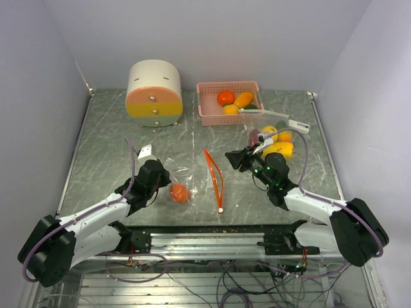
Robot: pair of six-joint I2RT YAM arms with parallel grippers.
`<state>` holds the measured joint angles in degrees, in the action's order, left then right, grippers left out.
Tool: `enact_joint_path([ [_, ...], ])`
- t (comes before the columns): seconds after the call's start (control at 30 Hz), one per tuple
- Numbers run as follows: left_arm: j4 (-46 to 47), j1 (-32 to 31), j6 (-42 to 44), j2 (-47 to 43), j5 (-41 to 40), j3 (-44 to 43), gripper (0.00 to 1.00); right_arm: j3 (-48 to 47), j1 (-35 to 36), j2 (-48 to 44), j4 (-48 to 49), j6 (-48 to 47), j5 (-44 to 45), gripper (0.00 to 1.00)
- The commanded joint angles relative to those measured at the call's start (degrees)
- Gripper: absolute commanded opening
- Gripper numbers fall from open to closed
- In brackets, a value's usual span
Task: Open the zip-top bag and remove the fake food
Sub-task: Adjust the fake fruit in the zipper food storage bag.
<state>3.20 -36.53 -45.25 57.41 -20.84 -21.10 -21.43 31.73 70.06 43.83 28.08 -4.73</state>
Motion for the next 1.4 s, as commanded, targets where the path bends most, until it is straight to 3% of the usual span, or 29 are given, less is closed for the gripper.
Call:
enact_joint_path([
  [0.0,2.0,0.2,-0.5,1.2,-0.8,0.4,0.07,3.0,0.1,-4.3,0.5,5.7,-4.4,0.31],
  [0.13,2.3,0.2,-0.7,1.5,-0.5,0.5,0.07,5.6,0.4,-3.6,2.0,7.6,-8.0,0.21],
  [0.53,3.8,0.2,-1.9,-0.1,0.9,2.3,0.07,6.4,8.3,13.1,20.2,13.3,-10.3,0.17],
  [1.03,-0.1,-1.2,-2.6,-6.1,1.6,2.0,0.07,-2.5,15.2,36.6,34.5,17.6,-14.4,0.17],
  [1.37,-6.4,-1.7,-1.3,-13.2,1.8,-2.7,0.07,-2.3,15.9,39.9,35.2,16.4,-11.7,0.29],
])
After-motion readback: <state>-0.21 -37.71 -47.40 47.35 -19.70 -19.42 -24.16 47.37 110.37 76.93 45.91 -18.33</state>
